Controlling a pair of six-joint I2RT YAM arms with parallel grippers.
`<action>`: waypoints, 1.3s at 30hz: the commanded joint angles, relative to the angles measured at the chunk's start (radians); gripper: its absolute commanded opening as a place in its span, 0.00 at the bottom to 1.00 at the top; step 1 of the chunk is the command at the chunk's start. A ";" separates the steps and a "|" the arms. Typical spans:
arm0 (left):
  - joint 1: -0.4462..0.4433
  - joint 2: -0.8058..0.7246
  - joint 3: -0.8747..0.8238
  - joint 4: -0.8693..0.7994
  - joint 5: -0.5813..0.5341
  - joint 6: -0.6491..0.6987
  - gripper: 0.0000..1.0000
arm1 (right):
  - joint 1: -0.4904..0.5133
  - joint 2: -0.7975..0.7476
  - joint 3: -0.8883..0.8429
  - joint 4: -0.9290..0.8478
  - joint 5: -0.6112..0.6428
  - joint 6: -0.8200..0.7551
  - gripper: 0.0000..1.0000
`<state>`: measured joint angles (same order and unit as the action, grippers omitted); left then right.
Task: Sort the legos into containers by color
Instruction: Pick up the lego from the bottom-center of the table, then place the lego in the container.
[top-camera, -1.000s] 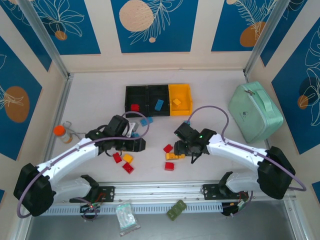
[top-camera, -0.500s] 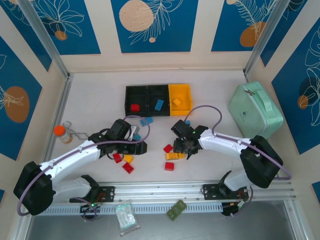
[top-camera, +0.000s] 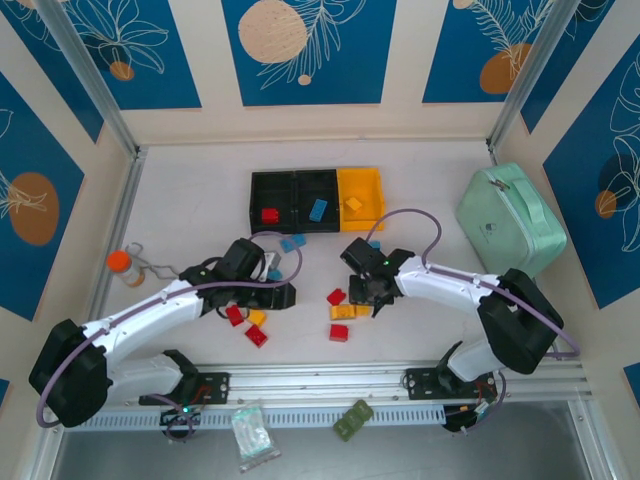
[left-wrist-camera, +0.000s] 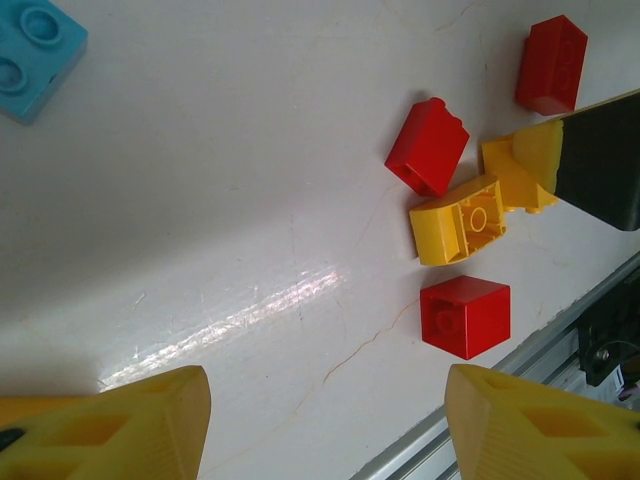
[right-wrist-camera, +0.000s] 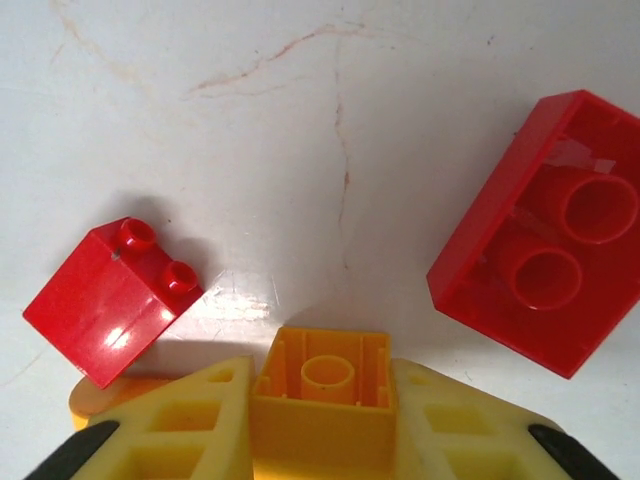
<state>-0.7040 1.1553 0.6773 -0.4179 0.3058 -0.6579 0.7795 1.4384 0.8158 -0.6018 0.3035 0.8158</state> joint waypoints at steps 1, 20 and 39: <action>-0.013 -0.003 0.013 0.037 -0.013 -0.020 0.63 | -0.019 -0.059 0.063 -0.053 0.015 -0.039 0.26; -0.040 -0.009 0.051 0.068 -0.031 -0.063 0.63 | -0.327 0.274 0.619 -0.073 -0.066 -0.319 0.26; -0.048 0.001 0.041 0.065 -0.048 -0.071 0.63 | -0.399 0.599 0.915 -0.154 0.071 -0.358 0.26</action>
<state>-0.7376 1.1549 0.7013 -0.3519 0.2764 -0.7109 0.3882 2.0094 1.6844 -0.7162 0.3332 0.4767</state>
